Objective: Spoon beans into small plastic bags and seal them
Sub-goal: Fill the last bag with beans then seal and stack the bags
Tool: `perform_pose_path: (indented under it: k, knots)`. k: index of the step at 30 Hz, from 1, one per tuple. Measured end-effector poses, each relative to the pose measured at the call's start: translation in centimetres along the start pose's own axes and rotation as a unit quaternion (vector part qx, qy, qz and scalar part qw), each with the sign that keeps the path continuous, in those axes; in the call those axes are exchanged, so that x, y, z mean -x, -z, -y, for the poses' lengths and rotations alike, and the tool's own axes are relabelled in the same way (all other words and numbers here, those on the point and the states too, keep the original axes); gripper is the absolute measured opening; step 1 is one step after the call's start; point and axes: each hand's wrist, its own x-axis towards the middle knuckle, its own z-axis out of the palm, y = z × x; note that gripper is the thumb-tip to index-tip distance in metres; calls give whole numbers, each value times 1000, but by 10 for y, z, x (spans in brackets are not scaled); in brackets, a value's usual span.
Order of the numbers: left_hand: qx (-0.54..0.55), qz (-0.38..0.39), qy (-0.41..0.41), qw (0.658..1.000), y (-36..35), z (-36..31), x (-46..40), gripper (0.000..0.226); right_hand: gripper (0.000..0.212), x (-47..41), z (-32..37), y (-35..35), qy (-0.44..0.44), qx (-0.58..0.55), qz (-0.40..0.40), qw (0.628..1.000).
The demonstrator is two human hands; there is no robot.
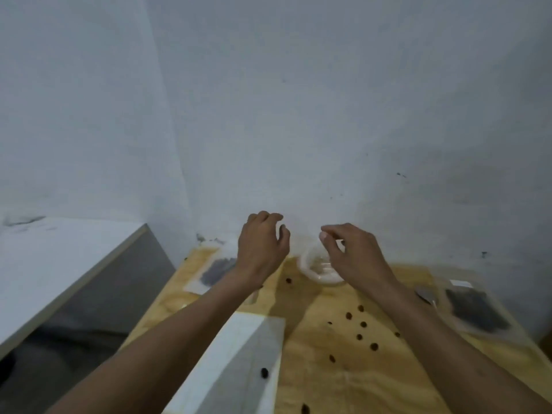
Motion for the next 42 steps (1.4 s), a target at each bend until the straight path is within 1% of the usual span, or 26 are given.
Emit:
perform_pose_path:
  k: [2, 3, 5, 6, 8, 10, 12, 14, 16, 19, 22, 24, 26, 28, 29, 30, 32, 33, 35, 37, 39, 42]
  knots:
    - [-65, 47, 89, 993, 19, 33, 0, 40, 28, -6, 20, -33, 12, 0, 49, 999]
    - [-101, 75, 137, 983, 27, 48, 1, 41, 27, -8, 29, -49, 12, 9, 76, 997]
    - [-160, 138, 217, 953, 38, 80, 4, 43, 29, -11, 45, -78, -4, 25, 125, 992]
    - [-171, 170, 245, 939, 42, 95, 7, 44, 32, -11, 51, -91, -17, 23, 146, 989]
    - [-150, 221, 279, 922, 44, 119, 13, 43, 38, -10, 59, -114, -58, 0, 176, 983]
    - [-87, 236, 306, 918, 45, 133, 18, 33, 41, -10, 66, -129, -113, -45, 184, 975]
    - [-16, 201, 332, 922, 45, 141, 22, 24, 37, -13, 71, -137, -173, -96, 179, 964]
    - [46, 160, 350, 922, 46, 142, 24, 24, 30, -17, 72, -141, -230, -145, 168, 948]
    - [138, 130, 366, 911, 51, 138, 25, 25, 25, -18, 71, -138, -261, -185, 163, 933]
    - [267, 91, 373, 884, 65, 133, 27, 18, 17, -18, 75, -130, -246, -236, 128, 931]
    - [357, 70, 353, 862, 78, 133, 29, 27, 7, -19, 85, -123, -205, -280, 90, 934]
    - [412, 34, 339, 845, 84, 137, 32, 16, 5, -18, 93, -120, -169, -288, 82, 939]
    - [444, -13, 338, 830, 90, 142, 37, 7, 6, -11, 99, -122, -135, -246, 76, 957]
    - [458, -44, 336, 822, 96, 148, 40, 7, 9, 0, 106, -124, -100, -181, 79, 975]
    - [461, -54, 334, 821, 99, 151, 43, 7, 7, 5, 109, -126, -83, -151, 96, 980]
    - [460, -63, 333, 821, 102, 153, 46, 5, 8, 10, 111, -130, -67, -116, 128, 983]
    - [446, -73, 330, 828, 104, 156, 50, 2, 23, 20, 113, -142, -41, -19, 196, 980]
    - [442, -74, 328, 832, 105, 156, 52, 2, 28, 24, 115, -148, -43, 31, 217, 975]
    - [444, -75, 326, 831, 106, 156, 54, 3, 28, 30, 118, -156, -57, 109, 222, 967]
    - [450, -70, 323, 830, 105, 155, 55, 3, 29, 34, 122, -161, -74, 141, 219, 963]
    - [450, -69, 320, 831, 104, 154, 56, 3, 27, 35, 124, -164, -88, 145, 209, 963]
    - [457, -73, 318, 827, 102, 154, 58, 4, 16, 34, 128, -167, -103, 144, 194, 965]
